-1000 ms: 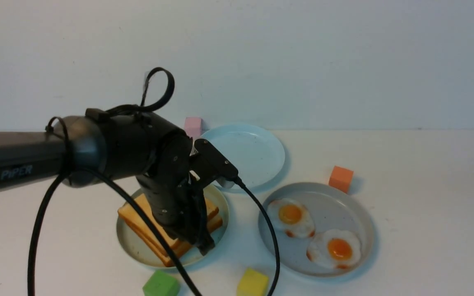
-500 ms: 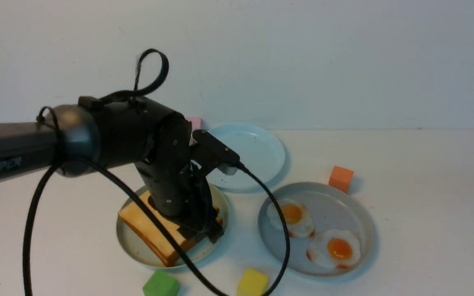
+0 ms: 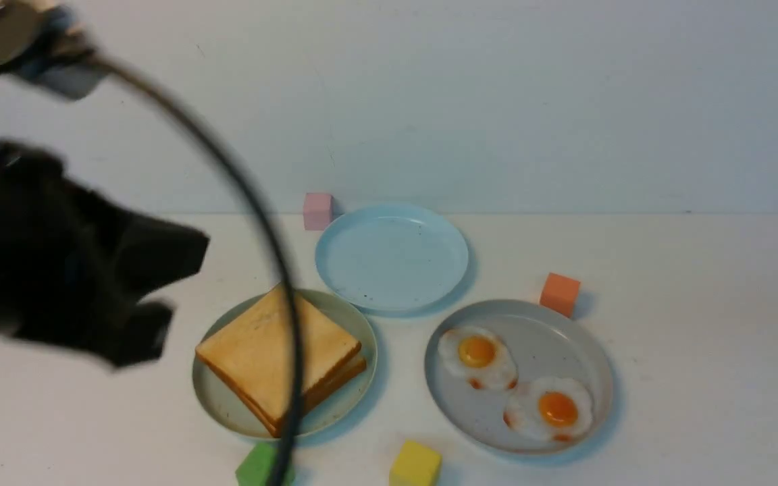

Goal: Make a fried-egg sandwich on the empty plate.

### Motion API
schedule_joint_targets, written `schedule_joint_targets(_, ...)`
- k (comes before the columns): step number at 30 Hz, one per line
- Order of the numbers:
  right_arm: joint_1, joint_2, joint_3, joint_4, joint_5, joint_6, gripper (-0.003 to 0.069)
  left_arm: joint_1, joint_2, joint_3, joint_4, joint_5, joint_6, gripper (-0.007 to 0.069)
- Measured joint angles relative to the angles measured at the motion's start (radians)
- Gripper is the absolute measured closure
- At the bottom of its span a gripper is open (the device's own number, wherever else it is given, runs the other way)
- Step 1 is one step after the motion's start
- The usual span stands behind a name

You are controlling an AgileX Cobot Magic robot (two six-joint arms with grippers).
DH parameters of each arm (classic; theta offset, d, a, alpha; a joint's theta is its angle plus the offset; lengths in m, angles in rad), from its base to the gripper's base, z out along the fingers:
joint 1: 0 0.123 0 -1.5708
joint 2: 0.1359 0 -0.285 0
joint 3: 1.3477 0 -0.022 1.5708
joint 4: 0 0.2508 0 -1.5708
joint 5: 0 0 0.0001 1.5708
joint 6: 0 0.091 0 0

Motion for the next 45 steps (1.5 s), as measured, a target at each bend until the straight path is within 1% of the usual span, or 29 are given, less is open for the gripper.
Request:
schedule_joint_targets(2,0.000,0.000,0.000,0.000,0.002,0.020,0.0599,0.000,-0.121,0.123,-0.040,-0.087,0.000,0.0638)
schedule_joint_targets(3,0.000,0.000,0.000,0.002,0.002,0.038,0.0601,0.000,-0.220,0.227,-0.064,-0.170,0.000,0.0638)
schedule_joint_targets(4,0.000,0.000,0.000,0.004,0.002,0.046,0.0601,0.000,-0.271,0.283,-0.073,-0.230,0.000,0.0638)
schedule_joint_targets(5,0.000,0.000,0.000,0.004,0.002,0.048,0.0601,0.000,-0.283,0.297,-0.073,-0.230,0.000,0.0638)
schedule_joint_targets(6,0.000,0.000,0.000,0.009,0.003,0.060,0.0601,0.000,-0.369,0.397,-0.082,-0.331,0.000,0.0638)
schedule_joint_targets(7,0.000,0.000,0.000,0.010,0.003,0.061,0.0601,0.000,-0.388,0.420,-0.082,-0.341,0.000,0.0638)
schedule_joint_targets(9,0.000,0.000,0.000,0.010,0.004,0.064,0.0601,0.000,-0.499,0.543,-0.087,-0.460,0.000,0.0638)
schedule_joint_targets(12,0.000,-0.002,0.000,0.011,0.007,0.066,0.0599,0.000,-0.596,0.622,-0.089,-0.528,0.001,0.0638)
schedule_joint_targets(16,0.000,-0.002,0.000,0.011,0.008,0.066,0.0595,0.000,-0.659,0.646,-0.090,-0.513,0.001,0.0638)
schedule_joint_targets(21,0.000,-0.003,0.000,0.011,0.008,0.066,0.0589,0.000,-0.663,0.652,-0.092,-0.465,0.001,0.0638)
schedule_joint_targets(29,-0.001,-0.010,0.000,0.011,0.008,0.066,0.0586,0.000,-0.663,0.660,-0.092,-0.446,0.001,0.0638)
schedule_joint_targets(33,-0.042,-0.030,0.001,0.015,0.007,0.064,0.0586,0.000,-0.663,0.660,-0.092,-0.443,0.001,0.0638)
schedule_joint_targets(34,-0.084,-0.050,0.009,0.024,-0.002,0.052,0.0598,0.000,-0.663,0.660,-0.092,-0.441,0.001,0.0638)
schedule_joint_targets(36,-0.199,-0.107,0.076,0.074,-0.074,-0.043,0.0650,0.000,-0.663,0.660,-0.092,-0.438,0.001,0.0638)
schedule_joint_targets(37,-0.199,-0.113,0.085,0.074,-0.074,-0.043,0.0650,0.000,-0.663,0.660,-0.092,-0.437,0.001,0.0638)
schedule_joint_targets(38,-0.305,-0.159,0.166,0.114,-0.170,-0.126,0.0668,0.000,-0.663,0.660,-0.092,-0.437,0.001,0.0638)
schedule_joint_targets(39,-0.363,-0.188,0.222,0.143,-0.229,-0.190,0.0671,0.000,-0.663,0.660,-0.092,-0.437,0.001,0.0638)
schedule_joint_targets(40,-0.453,-0.243,0.319,0.173,-0.329,-0.267,0.0671,0.000,-0.663,0.660,-0.092,-0.437,0.001,0.0638)
schedule_joint_targets(41,-0.468,-0.243,0.336,0.178,-0.347,-0.280,0.0671,0.000,-0.663,0.660,-0.092,-0.437,0.001,0.0638)
schedule_joint_targets(43,-0.627,-0.337,0.551,0.230,-0.550,-0.406,0.0671,0.000,-0.663,0.660,-0.092,-0.436,0.001,0.0637)
schedule_joint_targets(45,-0.726,-0.414,0.717,0.279,-0.688,-0.453,0.0671,0.000,-0.663,0.660,-0.092,-0.436,0.001,0.0637)
